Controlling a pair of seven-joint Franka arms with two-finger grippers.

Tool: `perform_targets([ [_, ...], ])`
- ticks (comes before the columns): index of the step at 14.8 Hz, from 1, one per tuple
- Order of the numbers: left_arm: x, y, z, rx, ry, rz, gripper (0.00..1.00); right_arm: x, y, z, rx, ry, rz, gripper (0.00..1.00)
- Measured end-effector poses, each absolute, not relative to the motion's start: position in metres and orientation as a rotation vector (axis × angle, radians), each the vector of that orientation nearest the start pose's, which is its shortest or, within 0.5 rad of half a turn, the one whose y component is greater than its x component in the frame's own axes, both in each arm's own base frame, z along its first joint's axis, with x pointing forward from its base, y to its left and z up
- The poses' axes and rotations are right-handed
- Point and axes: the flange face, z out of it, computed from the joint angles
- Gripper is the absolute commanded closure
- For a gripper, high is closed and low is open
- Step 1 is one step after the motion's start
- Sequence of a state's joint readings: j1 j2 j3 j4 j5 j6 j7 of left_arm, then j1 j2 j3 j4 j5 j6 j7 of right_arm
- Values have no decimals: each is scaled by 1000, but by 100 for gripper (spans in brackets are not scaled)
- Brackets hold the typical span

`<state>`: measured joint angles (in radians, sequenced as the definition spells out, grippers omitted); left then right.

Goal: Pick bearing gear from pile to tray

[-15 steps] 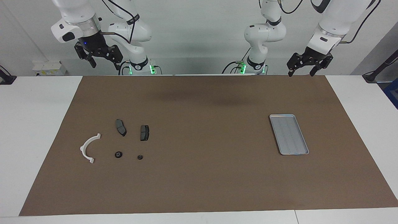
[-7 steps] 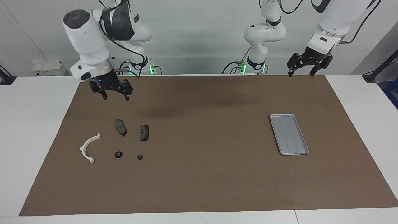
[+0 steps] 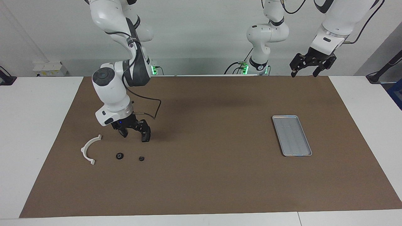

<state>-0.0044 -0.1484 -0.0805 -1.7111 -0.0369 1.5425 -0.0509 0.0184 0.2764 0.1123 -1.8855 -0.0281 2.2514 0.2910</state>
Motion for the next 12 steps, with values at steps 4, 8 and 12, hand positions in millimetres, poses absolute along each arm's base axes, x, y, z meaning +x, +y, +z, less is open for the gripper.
perform_targets([
  [4, 502, -50, 634, -3165, 53, 35, 0, 640, 74, 334, -3115, 216, -188, 9],
  [8, 502, -50, 634, -3165, 53, 35, 0, 668, 73, 313, -3123, 350, -204, 9],
  [12, 502, -50, 634, -3165, 53, 35, 0, 682, 81, 287, -3143, 424, -199, 9],
])
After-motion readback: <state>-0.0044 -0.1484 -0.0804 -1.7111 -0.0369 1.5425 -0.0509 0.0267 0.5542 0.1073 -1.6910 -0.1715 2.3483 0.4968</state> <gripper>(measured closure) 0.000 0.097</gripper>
